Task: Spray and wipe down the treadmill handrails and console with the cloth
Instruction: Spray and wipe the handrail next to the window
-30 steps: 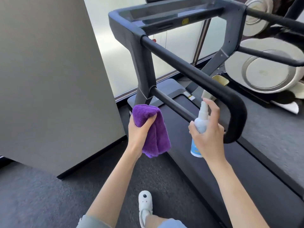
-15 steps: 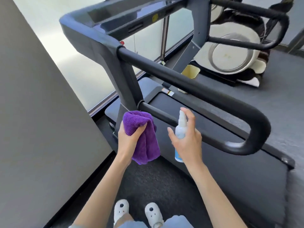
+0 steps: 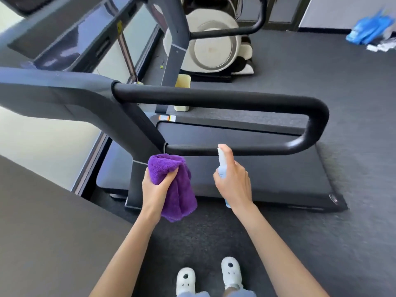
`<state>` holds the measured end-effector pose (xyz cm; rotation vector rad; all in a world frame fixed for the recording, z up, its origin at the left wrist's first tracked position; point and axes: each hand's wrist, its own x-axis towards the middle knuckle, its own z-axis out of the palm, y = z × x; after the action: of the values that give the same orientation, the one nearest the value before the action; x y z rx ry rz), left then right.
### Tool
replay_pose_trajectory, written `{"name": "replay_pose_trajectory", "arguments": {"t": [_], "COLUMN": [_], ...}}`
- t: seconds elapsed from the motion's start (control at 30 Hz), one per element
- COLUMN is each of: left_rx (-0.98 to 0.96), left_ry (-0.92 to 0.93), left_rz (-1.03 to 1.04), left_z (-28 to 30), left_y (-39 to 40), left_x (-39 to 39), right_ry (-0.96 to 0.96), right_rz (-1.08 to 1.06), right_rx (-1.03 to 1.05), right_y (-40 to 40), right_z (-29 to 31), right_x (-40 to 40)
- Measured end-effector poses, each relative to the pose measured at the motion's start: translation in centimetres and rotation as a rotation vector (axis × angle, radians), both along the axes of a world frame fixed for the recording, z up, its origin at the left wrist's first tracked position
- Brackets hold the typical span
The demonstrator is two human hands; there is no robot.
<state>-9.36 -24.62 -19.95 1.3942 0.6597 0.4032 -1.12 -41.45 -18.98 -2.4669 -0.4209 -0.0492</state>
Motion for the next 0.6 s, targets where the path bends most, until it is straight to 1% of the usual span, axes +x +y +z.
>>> {"name": "replay_pose_trajectory", "arguments": {"t": [0.1, 0.27, 0.4, 0.6], "left_rx": [0.0, -0.027, -0.053, -0.074], "left_ry": [0.008, -0.014, -0.038, -0.05], "left_rz": [-0.024, -0.017, -0.048, -0.031], "left_z": [-0.3, -0.8, -1.2, -1.7], "left_y": [0.9, 2.1, 2.4, 2.5], "left_x": [0.0, 0.5, 0.8, 1.1], "right_ry": [-0.04, -0.037, -0.027, -0.012], "right_rz": [-0.034, -0.068, -0.072, -0.054], "right_rx": [-0.026, -0.06, -0.042, -0.004], "right_y": [1.0, 2.0, 2.2, 2.2], "right_z": [0.4, 0.4, -0.1, -0.8], "right_x": [0.4, 1.6, 1.9, 2.4]}}
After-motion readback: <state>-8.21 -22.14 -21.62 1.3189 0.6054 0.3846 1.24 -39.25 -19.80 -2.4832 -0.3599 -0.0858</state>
